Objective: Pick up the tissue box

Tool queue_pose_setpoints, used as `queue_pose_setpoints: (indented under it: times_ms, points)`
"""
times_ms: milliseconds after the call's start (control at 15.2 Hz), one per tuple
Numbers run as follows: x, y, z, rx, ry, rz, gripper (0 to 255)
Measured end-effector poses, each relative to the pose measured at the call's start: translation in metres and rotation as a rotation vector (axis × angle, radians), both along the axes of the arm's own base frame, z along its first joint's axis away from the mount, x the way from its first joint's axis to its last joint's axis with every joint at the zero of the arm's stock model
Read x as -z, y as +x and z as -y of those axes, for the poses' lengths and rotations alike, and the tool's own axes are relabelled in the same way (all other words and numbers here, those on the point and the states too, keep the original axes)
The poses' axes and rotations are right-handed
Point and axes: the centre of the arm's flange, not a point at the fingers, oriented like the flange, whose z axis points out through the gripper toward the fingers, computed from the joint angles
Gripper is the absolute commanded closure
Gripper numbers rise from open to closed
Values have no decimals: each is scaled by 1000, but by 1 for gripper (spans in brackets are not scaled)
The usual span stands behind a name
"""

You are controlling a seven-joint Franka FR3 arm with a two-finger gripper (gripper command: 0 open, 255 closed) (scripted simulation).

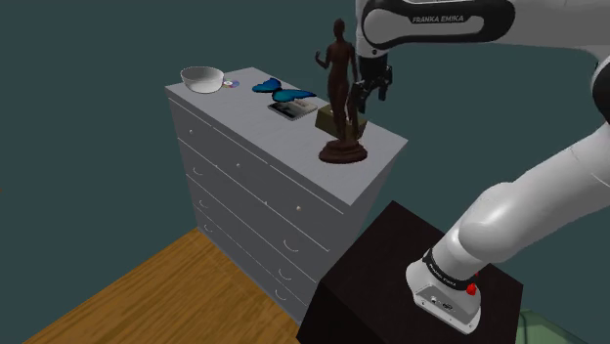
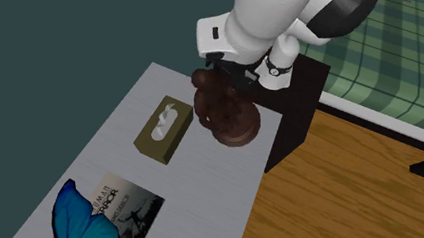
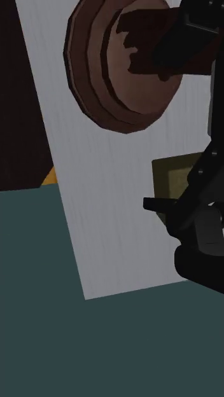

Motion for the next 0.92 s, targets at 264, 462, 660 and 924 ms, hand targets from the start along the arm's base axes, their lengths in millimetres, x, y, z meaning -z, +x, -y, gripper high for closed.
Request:
queue_pose_setpoints:
  times_ms: [264, 462, 660, 924]
  points:
    - [-2, 47, 25, 5, -81, -16, 0]
    - [11, 79, 44, -1, -128, -47, 0]
    - [17, 111, 66, -2, -167, -48, 0]
    - [50, 163, 72, -78, -198, 63, 0]
